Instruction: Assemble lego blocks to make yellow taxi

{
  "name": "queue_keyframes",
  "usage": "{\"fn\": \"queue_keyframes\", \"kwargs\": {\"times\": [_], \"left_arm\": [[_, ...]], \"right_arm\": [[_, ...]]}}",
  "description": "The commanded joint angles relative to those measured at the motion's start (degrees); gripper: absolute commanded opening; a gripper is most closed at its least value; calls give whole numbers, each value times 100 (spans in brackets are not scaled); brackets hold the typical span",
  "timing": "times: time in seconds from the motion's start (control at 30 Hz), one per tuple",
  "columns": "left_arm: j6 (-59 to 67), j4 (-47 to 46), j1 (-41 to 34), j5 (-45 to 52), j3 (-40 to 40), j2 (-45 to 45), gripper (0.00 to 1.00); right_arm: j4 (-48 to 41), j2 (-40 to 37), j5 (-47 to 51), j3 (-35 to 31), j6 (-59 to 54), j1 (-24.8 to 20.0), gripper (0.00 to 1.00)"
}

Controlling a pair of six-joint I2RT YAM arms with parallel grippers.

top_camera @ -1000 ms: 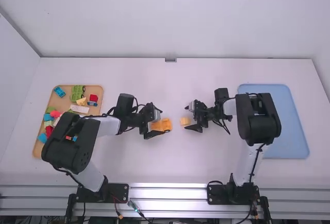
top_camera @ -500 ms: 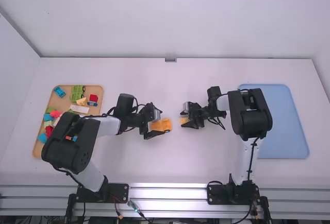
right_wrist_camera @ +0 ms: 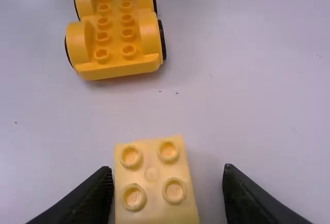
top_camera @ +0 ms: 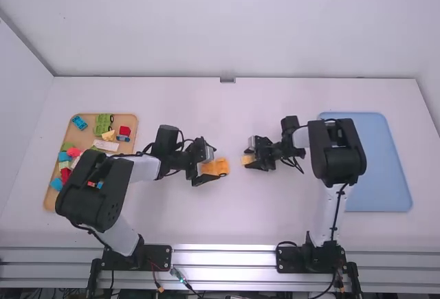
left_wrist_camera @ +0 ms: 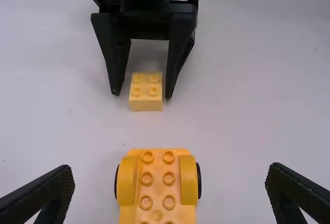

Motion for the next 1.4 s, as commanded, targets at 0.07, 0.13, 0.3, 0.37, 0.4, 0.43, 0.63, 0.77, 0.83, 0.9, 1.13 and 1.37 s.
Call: {"fn": "queue_keyframes", "kwargs": {"times": [0.07, 0.13, 0.3, 0.37, 0.4, 0.43, 0.63, 0.77, 0.83, 0.9, 1.13, 1.37], "left_arm": [[-20, -20, -13, 61, -52, 42, 99], [-20, -17, -26, 61, -52, 42, 99], [-17, -79, -35, 44, -55, 42, 99], [-17, -216, -35, -109, -55, 42, 99], [-13, -310, -48, -297, -61, 48, 99], [-15, -330, -55, -485, -92, 74, 99], [181, 188, -37, -531, -243, 516, 99], [175, 577, -26, -531, -229, 920, 99], [175, 732, -61, -533, -203, 1093, 99], [175, 881, -61, -529, -177, 1257, 99], [267, 986, -61, -334, -46, 1523, 74], [328, 1027, -87, -378, -46, 1523, 47]], "right_arm": [[0, 103, 61, -144, 13, -52, 50], [-9, 103, 105, -149, 26, -52, 43], [-11, 103, 107, -140, 28, 35, 29], [-31, 101, 83, -129, 31, 22, 25], [-26, 101, 57, -127, 66, 24, 24], [17, 101, 28, -127, 223, 33, 22], [-238, -219, 24, -133, 568, 39, 14], [-529, -605, 59, -133, 570, 166, 15], [-640, -758, 107, -133, 566, 238, 14], [-719, -905, 133, -133, 562, 354, 14], [-629, -981, 52, -138, 566, 741, 10], [-374, -981, 59, -138, 837, 1117, 7]]}}
